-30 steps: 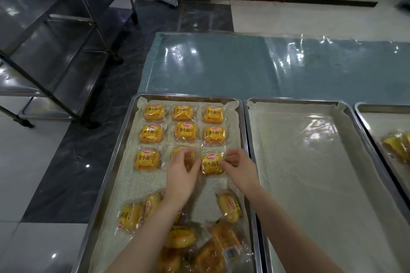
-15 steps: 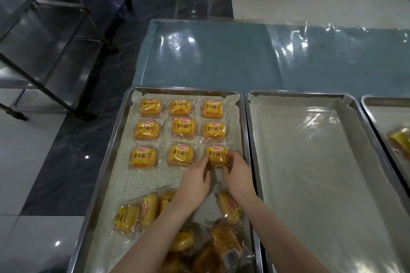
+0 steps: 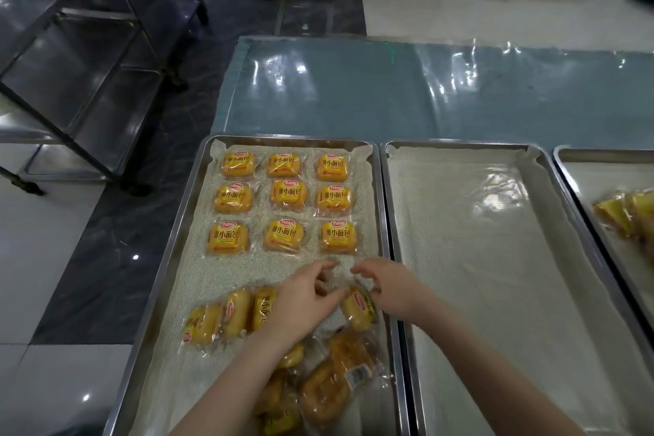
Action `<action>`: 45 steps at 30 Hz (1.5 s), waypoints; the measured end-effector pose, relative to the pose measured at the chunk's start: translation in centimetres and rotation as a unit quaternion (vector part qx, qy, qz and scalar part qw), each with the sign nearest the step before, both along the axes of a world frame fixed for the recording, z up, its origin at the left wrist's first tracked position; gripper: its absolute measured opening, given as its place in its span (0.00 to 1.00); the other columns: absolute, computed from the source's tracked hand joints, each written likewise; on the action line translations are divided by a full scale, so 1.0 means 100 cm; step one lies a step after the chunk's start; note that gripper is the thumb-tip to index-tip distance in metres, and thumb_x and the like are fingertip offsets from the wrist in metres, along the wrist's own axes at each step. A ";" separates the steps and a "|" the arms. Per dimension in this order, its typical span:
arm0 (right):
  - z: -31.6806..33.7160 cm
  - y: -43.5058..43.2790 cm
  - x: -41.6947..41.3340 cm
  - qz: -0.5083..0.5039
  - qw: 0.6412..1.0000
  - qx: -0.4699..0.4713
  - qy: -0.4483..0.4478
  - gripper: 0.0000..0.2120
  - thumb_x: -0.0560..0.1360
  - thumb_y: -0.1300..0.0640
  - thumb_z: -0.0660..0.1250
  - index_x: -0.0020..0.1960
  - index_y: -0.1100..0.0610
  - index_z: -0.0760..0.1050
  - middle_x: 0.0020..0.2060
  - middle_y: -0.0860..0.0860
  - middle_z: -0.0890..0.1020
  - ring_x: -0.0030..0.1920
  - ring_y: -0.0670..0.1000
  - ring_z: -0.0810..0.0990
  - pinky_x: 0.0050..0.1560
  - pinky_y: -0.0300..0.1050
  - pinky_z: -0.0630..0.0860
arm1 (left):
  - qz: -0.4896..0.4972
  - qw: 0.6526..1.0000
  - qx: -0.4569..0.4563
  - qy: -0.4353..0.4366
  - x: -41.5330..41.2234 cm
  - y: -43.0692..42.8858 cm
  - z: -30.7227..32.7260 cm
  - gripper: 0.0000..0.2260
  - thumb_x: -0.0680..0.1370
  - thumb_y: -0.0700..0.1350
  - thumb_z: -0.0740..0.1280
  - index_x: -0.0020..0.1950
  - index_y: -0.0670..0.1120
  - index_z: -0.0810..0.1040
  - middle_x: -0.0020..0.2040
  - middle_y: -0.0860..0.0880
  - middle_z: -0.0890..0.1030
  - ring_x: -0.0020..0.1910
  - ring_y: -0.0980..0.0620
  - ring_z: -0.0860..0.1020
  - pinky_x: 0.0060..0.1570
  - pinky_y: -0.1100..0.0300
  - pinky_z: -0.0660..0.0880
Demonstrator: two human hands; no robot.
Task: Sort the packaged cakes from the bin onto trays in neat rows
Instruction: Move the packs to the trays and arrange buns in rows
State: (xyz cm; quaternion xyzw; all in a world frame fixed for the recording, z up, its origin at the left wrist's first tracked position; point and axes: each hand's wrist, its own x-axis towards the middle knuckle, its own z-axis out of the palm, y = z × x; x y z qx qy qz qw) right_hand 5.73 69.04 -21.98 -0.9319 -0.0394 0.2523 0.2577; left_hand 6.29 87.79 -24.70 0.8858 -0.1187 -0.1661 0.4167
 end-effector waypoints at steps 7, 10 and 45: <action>-0.004 0.008 -0.013 -0.027 0.996 0.085 0.011 0.31 0.73 0.58 0.71 0.73 0.49 0.65 0.70 0.49 0.69 0.70 0.49 0.67 0.70 0.46 0.65 | 0.080 0.991 -0.065 0.081 -0.006 0.004 -0.005 0.15 0.74 0.38 0.71 0.55 0.54 0.74 0.47 0.58 0.79 0.49 0.56 0.80 0.47 0.63 0.77; 0.003 0.015 -0.012 -0.018 0.992 0.122 -0.013 0.31 0.73 0.56 0.72 0.74 0.50 0.65 0.70 0.47 0.70 0.70 0.45 0.66 0.70 0.41 0.62 | 0.088 0.976 -0.136 0.145 0.000 0.011 0.005 0.19 0.76 0.37 0.69 0.61 0.55 0.71 0.49 0.53 0.83 0.45 0.53 0.83 0.43 0.58 0.80; -0.017 0.074 -0.015 -0.064 0.984 0.083 -0.143 0.23 0.76 0.60 0.66 0.71 0.54 0.69 0.70 0.49 0.67 0.69 0.49 0.68 0.69 0.39 0.62 | 0.151 0.971 0.107 -0.150 -0.029 0.069 0.011 0.15 0.71 0.37 0.71 0.57 0.48 0.80 0.52 0.52 0.81 0.51 0.53 0.78 0.52 0.60 0.75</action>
